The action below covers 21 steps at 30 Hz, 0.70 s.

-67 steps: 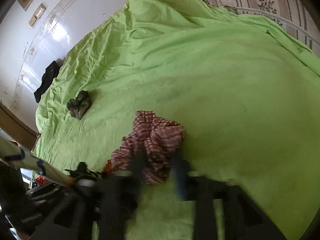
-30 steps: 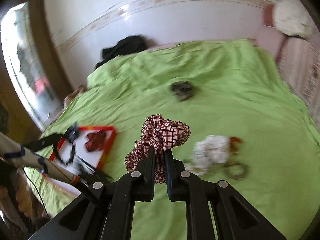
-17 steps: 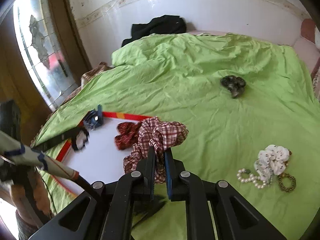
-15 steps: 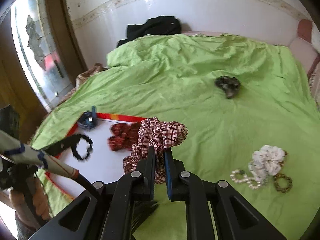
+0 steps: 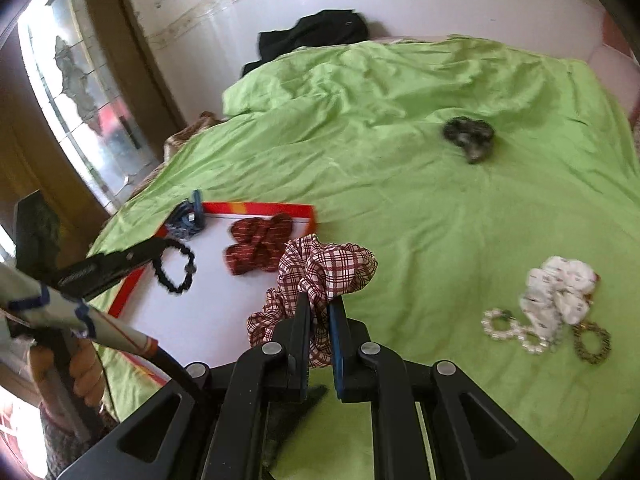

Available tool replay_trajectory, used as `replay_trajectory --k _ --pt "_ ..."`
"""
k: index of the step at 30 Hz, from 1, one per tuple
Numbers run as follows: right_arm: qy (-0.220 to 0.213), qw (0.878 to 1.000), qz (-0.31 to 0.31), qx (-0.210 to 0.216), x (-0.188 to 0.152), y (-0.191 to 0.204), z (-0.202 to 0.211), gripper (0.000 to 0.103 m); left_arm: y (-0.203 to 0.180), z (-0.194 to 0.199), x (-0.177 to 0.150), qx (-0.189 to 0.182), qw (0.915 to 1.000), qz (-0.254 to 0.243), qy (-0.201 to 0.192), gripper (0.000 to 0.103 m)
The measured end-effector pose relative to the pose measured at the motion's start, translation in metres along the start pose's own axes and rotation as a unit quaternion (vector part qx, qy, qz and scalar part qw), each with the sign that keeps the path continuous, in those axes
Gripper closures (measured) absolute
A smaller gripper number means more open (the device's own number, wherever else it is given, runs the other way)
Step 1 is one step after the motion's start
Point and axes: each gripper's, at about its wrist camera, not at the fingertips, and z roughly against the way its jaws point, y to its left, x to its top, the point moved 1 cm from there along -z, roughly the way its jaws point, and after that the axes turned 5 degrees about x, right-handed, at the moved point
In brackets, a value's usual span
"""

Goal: Organize jewelry
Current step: 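Carry hair tie and plaid scrunchie into the tray and open both tools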

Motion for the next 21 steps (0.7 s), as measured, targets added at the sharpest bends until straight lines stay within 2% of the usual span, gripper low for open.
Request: replay_trajectory --k 2,6,10,12,18,21 --pt "0.009 1.0 0.011 0.01 0.004 0.013 -0.014 0.093 0.018 -0.002 0.008 0.04 0.999 0.015 -0.007 0.095" --pt "0.046 0.998 0.029 0.036 0.011 0.046 -0.065 0.093 0.05 -0.011 0.018 0.076 0.9961 0.045 0.0 0.095" --pt "0.089 0.993 0.026 0.067 0.017 0.073 -0.118 0.093 0.066 -0.019 0.025 0.138 0.9898 0.036 0.001 0.095" --pt "0.101 0.992 0.03 0.069 0.019 0.084 -0.137 0.093 0.07 -0.021 0.026 0.163 0.9862 0.03 -0.001 0.095" --pt "0.107 0.992 0.052 0.048 0.037 0.105 -0.176 0.093 0.072 -0.025 0.029 0.182 0.9832 0.019 -0.001 0.095" --pt "0.106 0.992 0.047 0.045 0.046 0.104 -0.182 0.087 0.072 -0.023 0.031 0.176 0.9843 0.019 -0.003 0.095"
